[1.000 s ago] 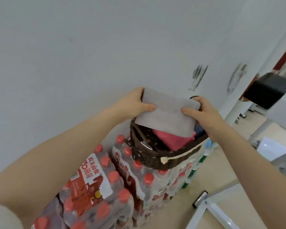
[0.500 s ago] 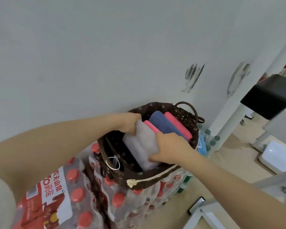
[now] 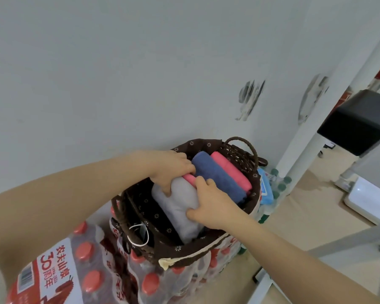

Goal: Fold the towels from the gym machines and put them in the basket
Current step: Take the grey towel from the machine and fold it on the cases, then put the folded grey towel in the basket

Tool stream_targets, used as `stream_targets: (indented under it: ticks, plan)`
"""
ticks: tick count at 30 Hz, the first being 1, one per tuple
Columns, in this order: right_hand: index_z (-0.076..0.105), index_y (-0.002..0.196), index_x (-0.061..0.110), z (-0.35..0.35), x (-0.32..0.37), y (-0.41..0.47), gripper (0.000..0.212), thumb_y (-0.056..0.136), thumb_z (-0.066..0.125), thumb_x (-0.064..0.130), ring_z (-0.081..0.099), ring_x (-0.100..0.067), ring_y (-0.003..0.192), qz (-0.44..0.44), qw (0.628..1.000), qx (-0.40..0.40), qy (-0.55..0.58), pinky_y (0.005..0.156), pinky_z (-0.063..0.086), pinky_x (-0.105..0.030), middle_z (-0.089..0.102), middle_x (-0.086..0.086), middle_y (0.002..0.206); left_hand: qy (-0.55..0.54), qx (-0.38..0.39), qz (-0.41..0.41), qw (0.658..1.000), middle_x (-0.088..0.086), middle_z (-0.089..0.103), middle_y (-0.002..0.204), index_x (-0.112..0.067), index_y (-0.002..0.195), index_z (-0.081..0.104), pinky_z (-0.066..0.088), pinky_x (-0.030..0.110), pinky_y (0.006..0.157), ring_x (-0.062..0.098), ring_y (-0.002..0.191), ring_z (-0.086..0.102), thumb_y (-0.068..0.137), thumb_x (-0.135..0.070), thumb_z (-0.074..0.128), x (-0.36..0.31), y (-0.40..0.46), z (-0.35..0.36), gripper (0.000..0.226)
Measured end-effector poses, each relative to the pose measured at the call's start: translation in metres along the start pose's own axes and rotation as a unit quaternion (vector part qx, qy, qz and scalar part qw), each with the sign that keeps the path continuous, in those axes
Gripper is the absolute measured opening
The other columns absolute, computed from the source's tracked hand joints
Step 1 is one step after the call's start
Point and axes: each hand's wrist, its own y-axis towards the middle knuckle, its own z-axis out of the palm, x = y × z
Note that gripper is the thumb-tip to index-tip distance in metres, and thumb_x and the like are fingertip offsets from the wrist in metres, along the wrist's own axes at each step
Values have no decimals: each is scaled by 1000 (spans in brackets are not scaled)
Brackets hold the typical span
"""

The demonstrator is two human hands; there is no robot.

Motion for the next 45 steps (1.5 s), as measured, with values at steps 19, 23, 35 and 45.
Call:
stream_targets:
  ticks: [19, 23, 35, 45]
  plan:
    - [-15, 146, 27, -14, -12, 14, 114, 68, 54, 74, 11, -41, 141, 76, 989, 63, -106, 108, 20, -52, -7, -17, 156, -299, 26, -187, 935, 10, 64, 87, 0, 100, 59, 39, 28, 65, 20, 74, 51, 72, -59, 65, -34, -28, 37, 66]
    - [-17, 145, 27, -11, -11, 13, 113, 69, 49, 77, 9, -41, 141, 74, 989, 54, -114, 109, 19, -54, -9, -17, 156, -270, 36, -196, 942, 9, 60, 81, 1, 97, 61, 35, 26, 55, 21, 72, 50, 77, -57, 60, -35, -31, 31, 62]
    - [-15, 146, 21, -11, -15, 11, 80, 91, 41, 36, -25, -18, 141, -205, 948, 79, -232, 116, -9, -43, -28, -5, 153, -316, -57, -208, 924, 5, 54, 98, -10, 105, 31, 45, 32, 70, 22, 84, 55, 65, -39, 79, -38, -38, 35, 69]
    - [12, 148, 21, -18, -15, 19, 67, 93, 37, 51, 1, -23, 145, -183, 964, 93, -166, 117, 7, -41, -9, -8, 157, -259, -92, -256, 927, 0, 55, 128, -17, 127, 46, 41, 34, 97, 20, 115, 52, 88, -36, 55, -36, -80, 24, 44]
